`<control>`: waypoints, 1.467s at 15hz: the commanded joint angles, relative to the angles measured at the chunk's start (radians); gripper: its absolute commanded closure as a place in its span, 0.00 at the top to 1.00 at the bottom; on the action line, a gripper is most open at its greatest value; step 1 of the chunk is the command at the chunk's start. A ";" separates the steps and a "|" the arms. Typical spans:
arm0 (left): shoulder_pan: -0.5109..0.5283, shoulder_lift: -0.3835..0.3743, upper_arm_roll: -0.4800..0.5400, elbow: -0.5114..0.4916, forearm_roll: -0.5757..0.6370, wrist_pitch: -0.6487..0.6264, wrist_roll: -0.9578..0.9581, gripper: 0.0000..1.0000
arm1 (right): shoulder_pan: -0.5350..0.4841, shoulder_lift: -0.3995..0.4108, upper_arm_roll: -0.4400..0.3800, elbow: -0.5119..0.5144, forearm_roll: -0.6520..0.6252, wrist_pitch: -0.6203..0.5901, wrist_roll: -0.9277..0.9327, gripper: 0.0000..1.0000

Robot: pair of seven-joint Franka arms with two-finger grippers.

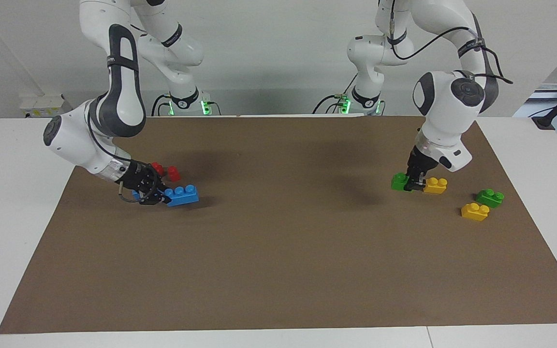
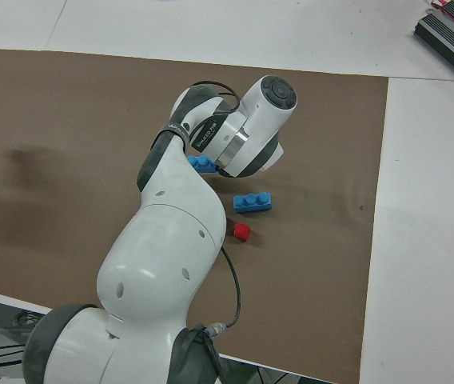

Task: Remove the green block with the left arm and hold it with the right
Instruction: 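Pull the green brick away with the left gripper while the right gripper holds blue, then lower the blue brick and open the right gripper while the left gripper lowers green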

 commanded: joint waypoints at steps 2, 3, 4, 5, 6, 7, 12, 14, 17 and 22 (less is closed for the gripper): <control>0.068 0.018 -0.011 -0.041 -0.005 0.077 0.149 0.00 | -0.019 0.054 0.014 0.033 -0.027 0.014 -0.029 0.00; 0.080 0.033 -0.011 -0.038 -0.005 0.084 0.186 0.00 | -0.024 0.060 0.014 0.032 -0.025 0.030 -0.028 0.00; 0.091 0.042 -0.011 -0.038 -0.005 0.097 0.221 0.00 | -0.024 0.062 0.014 0.027 -0.025 0.035 -0.028 0.00; 0.103 0.050 -0.011 -0.040 -0.005 0.120 0.241 0.00 | -0.027 0.063 0.014 0.026 -0.025 0.037 -0.028 0.00; 0.113 0.062 -0.011 -0.040 -0.003 0.138 0.248 0.00 | -0.038 0.063 0.014 0.026 -0.025 0.038 -0.028 0.00; 0.114 0.081 -0.011 -0.040 -0.003 0.167 0.249 0.00 | -0.052 0.065 0.014 0.026 -0.025 0.038 -0.028 0.00; 0.119 0.167 -0.010 -0.024 -0.003 0.255 0.261 0.00 | -0.072 0.080 0.014 0.013 -0.027 0.061 -0.058 0.00; 0.142 0.199 -0.011 -0.023 -0.003 0.290 0.261 0.00 | -0.072 0.086 0.014 0.012 -0.025 0.073 -0.057 0.00; 0.153 0.220 -0.011 -0.021 -0.002 0.319 0.260 0.00 | -0.070 0.095 0.016 0.006 -0.024 0.095 -0.057 0.00; 0.166 0.262 -0.011 -0.018 -0.003 0.373 0.260 0.00 | -0.070 0.094 0.017 0.023 -0.015 0.054 -0.048 0.92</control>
